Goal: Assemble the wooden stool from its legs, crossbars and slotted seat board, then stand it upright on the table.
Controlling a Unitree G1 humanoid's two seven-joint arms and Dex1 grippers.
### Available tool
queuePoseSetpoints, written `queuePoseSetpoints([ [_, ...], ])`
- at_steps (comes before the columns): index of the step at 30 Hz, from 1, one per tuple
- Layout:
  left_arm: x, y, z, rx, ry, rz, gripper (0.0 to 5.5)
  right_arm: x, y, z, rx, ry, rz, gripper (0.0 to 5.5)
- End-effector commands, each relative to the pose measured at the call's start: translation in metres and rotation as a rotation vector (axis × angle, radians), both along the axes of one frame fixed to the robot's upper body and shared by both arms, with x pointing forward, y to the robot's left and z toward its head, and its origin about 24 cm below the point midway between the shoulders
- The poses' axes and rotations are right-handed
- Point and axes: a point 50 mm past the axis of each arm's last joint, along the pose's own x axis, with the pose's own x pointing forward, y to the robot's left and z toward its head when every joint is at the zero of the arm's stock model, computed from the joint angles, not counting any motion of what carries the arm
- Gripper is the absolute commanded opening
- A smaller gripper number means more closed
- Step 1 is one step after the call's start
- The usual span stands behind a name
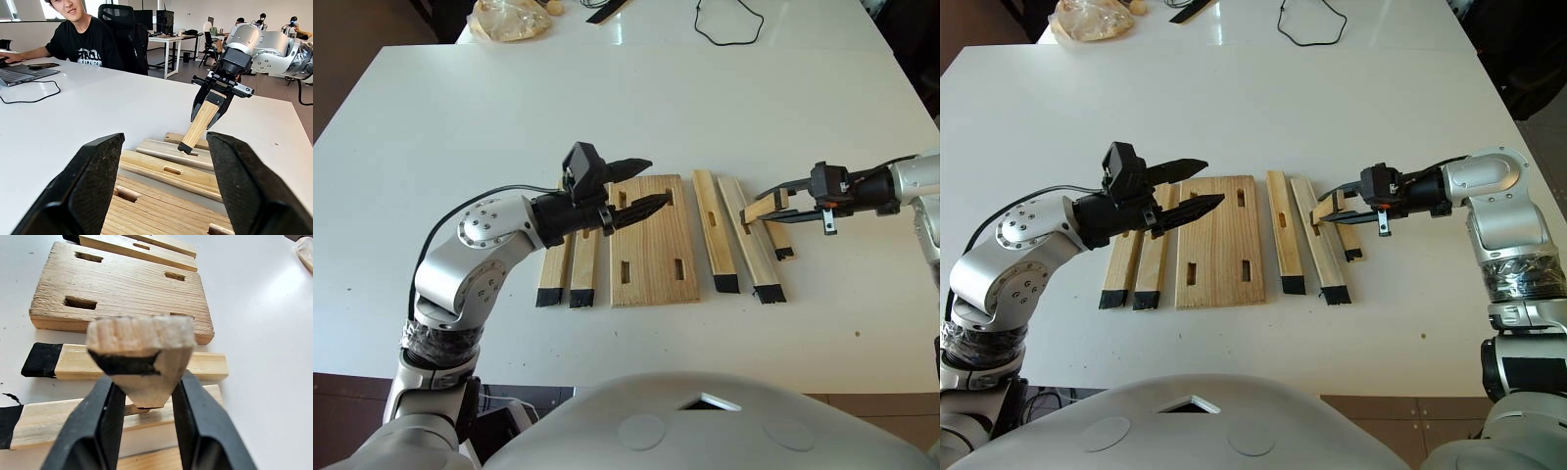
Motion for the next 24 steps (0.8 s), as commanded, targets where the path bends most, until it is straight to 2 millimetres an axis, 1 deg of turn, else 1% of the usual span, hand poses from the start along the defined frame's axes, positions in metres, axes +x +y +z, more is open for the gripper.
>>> queuePoseSetpoints([
  [1, 0.000, 0.000, -0.001, 0.020, -0.006, 0.018, 3.13, 0.009, 0.000, 0.010, 0.034, -0.021, -0.033, 1.29],
  [5, -0.001, 0.000, -0.002, 0.014, -0.003, 0.025, 3.13, 0.012, 0.000, 0.015, 0.048, -0.031, -0.038, 1.29],
  [12, -0.001, 0.000, -0.001, 0.011, -0.004, 0.023, 3.13, 0.009, -0.002, 0.013, 0.009, -0.008, -0.016, 1.29],
  [24, -0.002, 0.001, -0.001, 0.021, -0.002, 0.013, 3.13, -0.011, -0.011, -0.004, -0.083, 0.120, 0.027, 1.29],
])
